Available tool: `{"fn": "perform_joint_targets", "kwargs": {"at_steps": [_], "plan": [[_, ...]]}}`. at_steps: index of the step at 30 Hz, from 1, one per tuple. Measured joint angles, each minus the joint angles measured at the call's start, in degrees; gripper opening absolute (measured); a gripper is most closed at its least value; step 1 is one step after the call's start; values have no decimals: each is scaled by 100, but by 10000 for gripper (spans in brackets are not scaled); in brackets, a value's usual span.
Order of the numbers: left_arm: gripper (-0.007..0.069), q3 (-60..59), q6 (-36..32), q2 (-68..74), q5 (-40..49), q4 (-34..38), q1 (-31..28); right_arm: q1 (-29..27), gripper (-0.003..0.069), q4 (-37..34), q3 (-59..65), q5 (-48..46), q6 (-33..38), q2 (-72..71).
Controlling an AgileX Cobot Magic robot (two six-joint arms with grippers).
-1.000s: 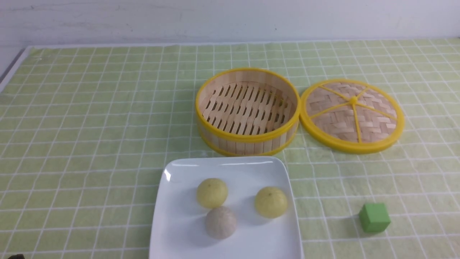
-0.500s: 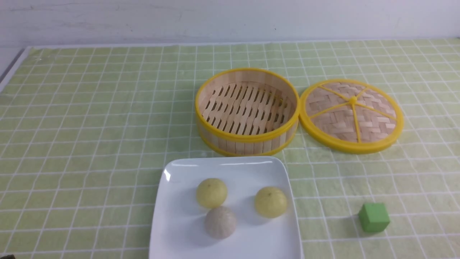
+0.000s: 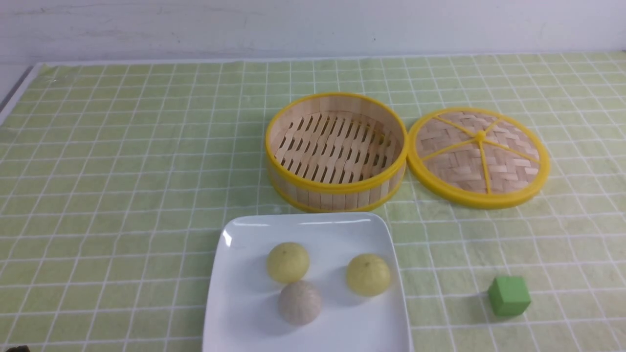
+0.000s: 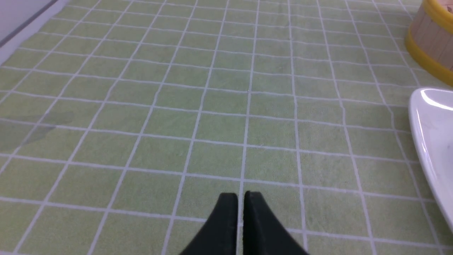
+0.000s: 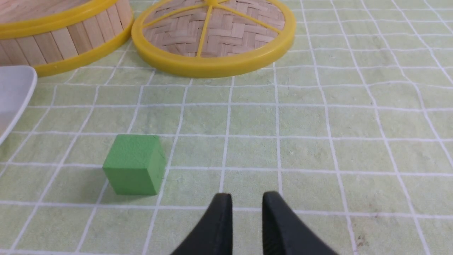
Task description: Put the steamed buns into the plate on the green tablecloth.
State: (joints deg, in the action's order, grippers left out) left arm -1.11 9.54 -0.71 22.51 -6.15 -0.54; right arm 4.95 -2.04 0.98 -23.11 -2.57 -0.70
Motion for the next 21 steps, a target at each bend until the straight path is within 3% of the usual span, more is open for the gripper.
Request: {"fn": "perform_joint_targets", "kwargs": {"at_steps": [21], "plan": [[69,0,0,0,0,-66,0,0,187,0,0,0,10,0]]}}
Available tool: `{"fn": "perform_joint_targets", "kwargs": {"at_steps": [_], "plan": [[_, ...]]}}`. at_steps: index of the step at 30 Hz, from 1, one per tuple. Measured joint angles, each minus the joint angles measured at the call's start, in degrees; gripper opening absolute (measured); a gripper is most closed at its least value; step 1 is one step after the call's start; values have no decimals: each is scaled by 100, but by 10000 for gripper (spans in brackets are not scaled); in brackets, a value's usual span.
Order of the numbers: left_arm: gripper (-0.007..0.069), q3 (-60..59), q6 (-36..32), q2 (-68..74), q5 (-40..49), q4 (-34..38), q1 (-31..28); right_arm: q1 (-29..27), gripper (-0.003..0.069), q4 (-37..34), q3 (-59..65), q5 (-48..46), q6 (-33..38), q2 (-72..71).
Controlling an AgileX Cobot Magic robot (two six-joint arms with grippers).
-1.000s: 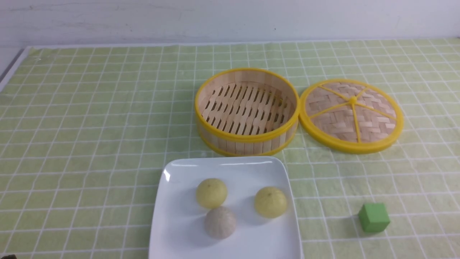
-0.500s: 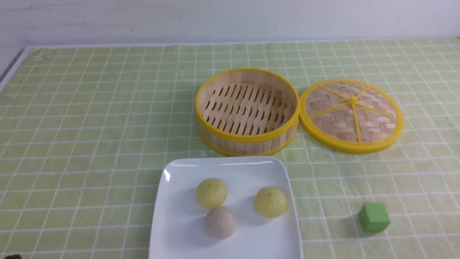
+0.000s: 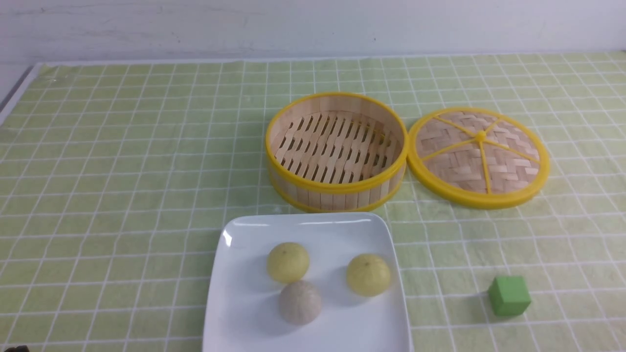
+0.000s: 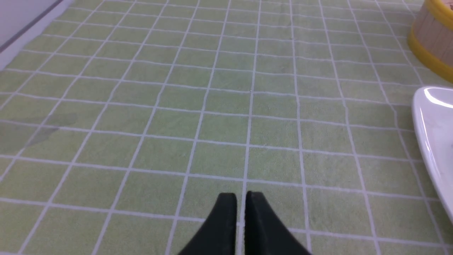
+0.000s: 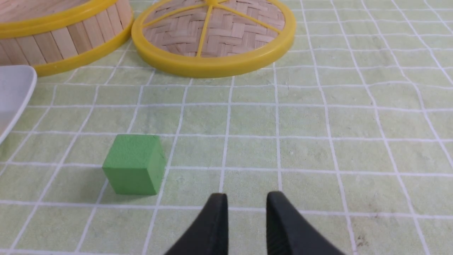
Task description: Put the steamed buns into the plate on the green tablecloth.
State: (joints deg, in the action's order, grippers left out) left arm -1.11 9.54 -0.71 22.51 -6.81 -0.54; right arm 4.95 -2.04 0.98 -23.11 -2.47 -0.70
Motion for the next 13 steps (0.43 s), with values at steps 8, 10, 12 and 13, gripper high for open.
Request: {"fn": "perform_joint_targets", "kwargs": {"at_steps": [8,10,12,13], "plan": [[73,0,0,0,0,0,0,0,201,0,0,0,0,0],[75,0,0,0,0,0,0,0,205,0,0,0,0,0],[78,0,0,0,0,0,0,0,206,0,0,0,0,0],[78,0,0,0,0,0,0,0,207,0,0,0,0,0]]}}
